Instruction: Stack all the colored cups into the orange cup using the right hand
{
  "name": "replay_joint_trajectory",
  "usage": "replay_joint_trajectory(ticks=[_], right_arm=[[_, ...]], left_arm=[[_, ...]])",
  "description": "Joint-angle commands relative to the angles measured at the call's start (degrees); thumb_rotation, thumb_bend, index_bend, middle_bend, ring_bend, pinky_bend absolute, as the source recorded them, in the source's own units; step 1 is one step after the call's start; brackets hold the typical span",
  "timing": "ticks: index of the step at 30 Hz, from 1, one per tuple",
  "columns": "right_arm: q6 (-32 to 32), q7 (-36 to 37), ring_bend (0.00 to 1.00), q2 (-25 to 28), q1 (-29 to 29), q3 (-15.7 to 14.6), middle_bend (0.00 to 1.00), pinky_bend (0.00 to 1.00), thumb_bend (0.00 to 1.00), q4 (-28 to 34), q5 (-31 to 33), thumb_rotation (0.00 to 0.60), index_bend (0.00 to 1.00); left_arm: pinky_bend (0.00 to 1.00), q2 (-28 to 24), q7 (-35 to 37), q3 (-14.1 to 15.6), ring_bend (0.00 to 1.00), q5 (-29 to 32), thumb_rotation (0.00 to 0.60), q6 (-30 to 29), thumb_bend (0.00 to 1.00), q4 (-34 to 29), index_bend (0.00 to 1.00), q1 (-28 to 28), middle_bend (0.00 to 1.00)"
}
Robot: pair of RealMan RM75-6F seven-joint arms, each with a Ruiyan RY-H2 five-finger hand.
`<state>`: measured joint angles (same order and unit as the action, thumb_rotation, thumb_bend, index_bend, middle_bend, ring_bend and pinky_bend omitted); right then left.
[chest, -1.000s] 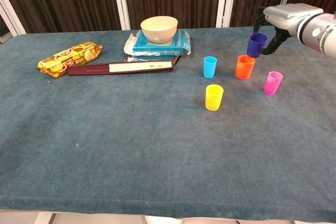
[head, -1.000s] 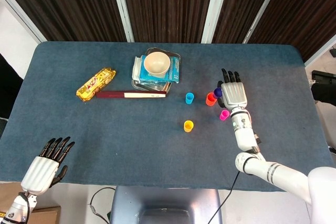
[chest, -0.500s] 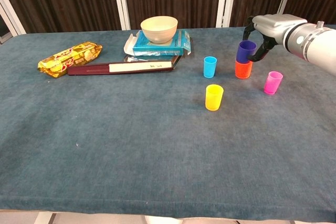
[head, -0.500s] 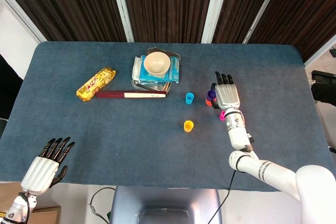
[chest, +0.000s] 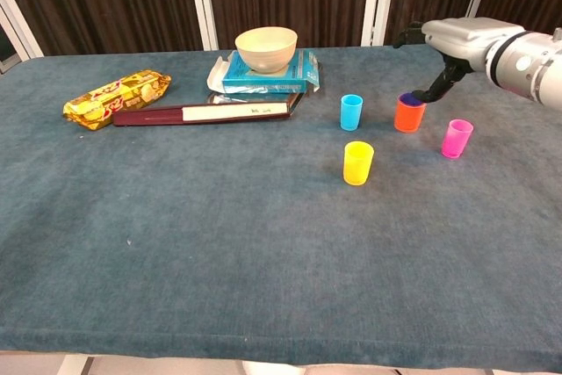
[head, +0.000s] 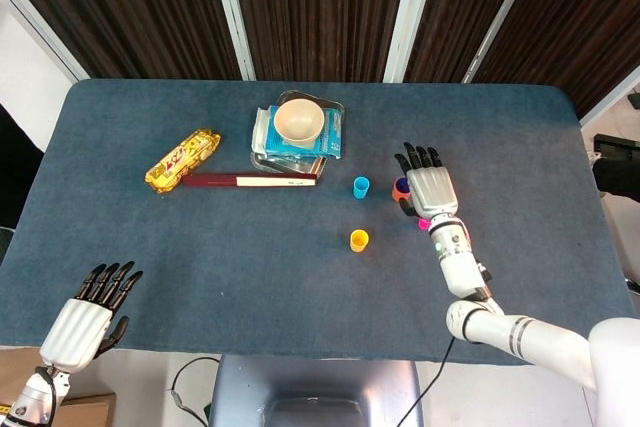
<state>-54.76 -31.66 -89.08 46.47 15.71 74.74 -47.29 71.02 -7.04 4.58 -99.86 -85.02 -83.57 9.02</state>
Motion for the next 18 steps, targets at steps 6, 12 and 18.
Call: replay_joint_trajectory(ticks=[6,12,18], right_arm=[[-3.2,-1.9,0.0,6.2,-3.8,-8.3,0.0,0.0,0.47,17.9,-10.7,0.6,0.21],[-1.4,-4.1,0.0,1.9,-2.1,-8.2,0.0,0.0,0.47,15.1,-7.4,0.6,0.24],[-0.5,-6.6,0.0,-0.7,-0.9,-8.6,0.0,0.0,0.47,12.5,-4.4,0.6,0.3]], left_arm=[[0.1,0.0,-0.1,0.3,0.04,-0.5,0.6,-0.1,0.48,-0.1,0.0,0.0,0.01],[0.1,-0.3,0.5,0.3,0.04,-0.4,0.6,-0.4,0.48,-0.1,0.0,-0.1,0.01],[0.1,-0.6,1.0,0.1,0.04,-0.1,0.6,-0.7,0.48,-0.1,0.0,-0.2,0.01]])
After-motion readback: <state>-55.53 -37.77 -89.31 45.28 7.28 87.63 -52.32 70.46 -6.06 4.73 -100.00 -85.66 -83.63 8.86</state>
